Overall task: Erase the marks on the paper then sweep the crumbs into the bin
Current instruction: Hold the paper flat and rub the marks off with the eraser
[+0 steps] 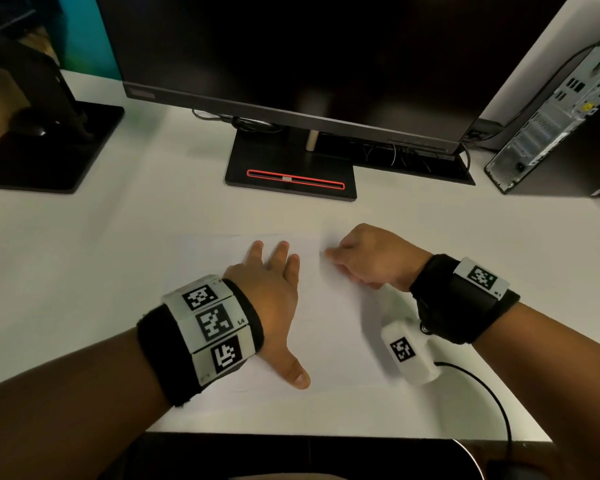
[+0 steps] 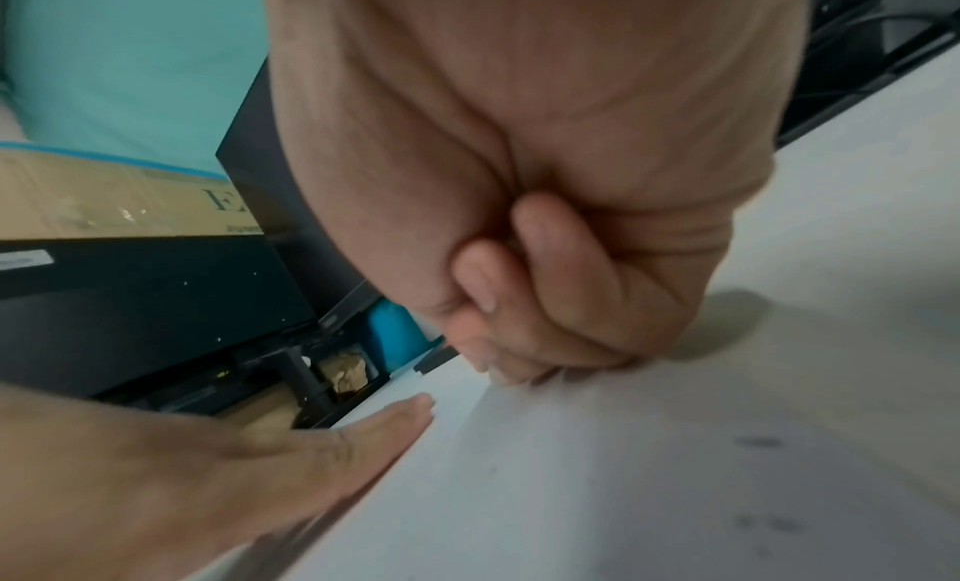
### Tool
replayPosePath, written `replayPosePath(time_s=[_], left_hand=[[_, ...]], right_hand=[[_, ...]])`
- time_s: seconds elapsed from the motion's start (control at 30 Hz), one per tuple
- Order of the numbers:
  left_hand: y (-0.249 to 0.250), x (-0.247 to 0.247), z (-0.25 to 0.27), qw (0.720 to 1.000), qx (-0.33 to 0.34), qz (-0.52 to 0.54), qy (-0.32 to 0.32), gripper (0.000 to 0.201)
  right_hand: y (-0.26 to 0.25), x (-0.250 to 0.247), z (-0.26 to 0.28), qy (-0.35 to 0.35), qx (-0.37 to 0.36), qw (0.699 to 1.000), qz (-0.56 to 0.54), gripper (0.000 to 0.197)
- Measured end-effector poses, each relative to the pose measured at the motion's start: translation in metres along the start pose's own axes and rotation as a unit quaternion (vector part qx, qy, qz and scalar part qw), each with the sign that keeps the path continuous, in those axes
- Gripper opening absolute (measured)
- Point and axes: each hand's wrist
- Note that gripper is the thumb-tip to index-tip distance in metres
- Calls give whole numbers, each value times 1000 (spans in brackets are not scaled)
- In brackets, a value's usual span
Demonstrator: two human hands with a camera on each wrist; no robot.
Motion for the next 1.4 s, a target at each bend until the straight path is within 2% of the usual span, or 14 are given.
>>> replayPosePath(time_s=[0.07, 0.17, 0.3, 0.43, 0.57, 0.63, 0.73, 0.83, 0.93, 1.03, 1.1, 1.23, 1.4], left_hand=[[0, 0, 0, 1000, 1, -1, 3, 164], [0, 1, 0, 1000, 2, 0, 5, 164], [0, 1, 1, 1000, 1, -3, 6, 164], [0, 1, 1, 1000, 2, 0, 7, 164], [-1, 2, 1, 1000, 3, -1, 12, 164], [0, 2, 1, 1000, 3, -2, 12, 164], [-1, 2, 1, 1000, 4, 1, 13, 164], [-1, 1, 1, 1000, 8, -4, 8, 163], [-4, -5, -1, 1000, 11, 0, 22, 151], [-15, -14, -4, 996, 17, 40, 72, 114], [-17, -14, -5, 996, 15, 46, 76, 103], [-16, -13, -9, 997, -2, 30, 75, 104], [-18, -12, -9, 997, -5, 31, 76, 117]], right_hand=[[1, -1, -1, -4, 14, 1000, -17, 43], [0, -4, -6, 38, 29, 999, -23, 43], [-4, -1, -2, -5, 24, 999, -35, 42], [-3, -6, -7, 32, 38, 998, -36, 40], [-3, -4, -4, -2, 30, 999, -32, 42], [0, -9, -8, 36, 36, 998, -23, 40], [-1, -10, -7, 83, 10, 996, 18, 45], [-6, 0, 2, 59, -30, 998, 21, 47], [-4, 4, 1, 22, -23, 999, -7, 47], [-2, -2, -4, 37, 3, 999, -5, 48], [-5, -2, -2, 45, 0, 999, 8, 49], [-15, 8, 3, 2, -24, 1000, 6, 49], [-15, 1, -7, 47, 1, 999, -1, 47]])
Point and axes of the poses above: each hand's wrist, its own z-axis away from the middle knuckle, its own x-axis out of the palm, y = z × x, and after that the axes turned 7 degrees about y, right-handed
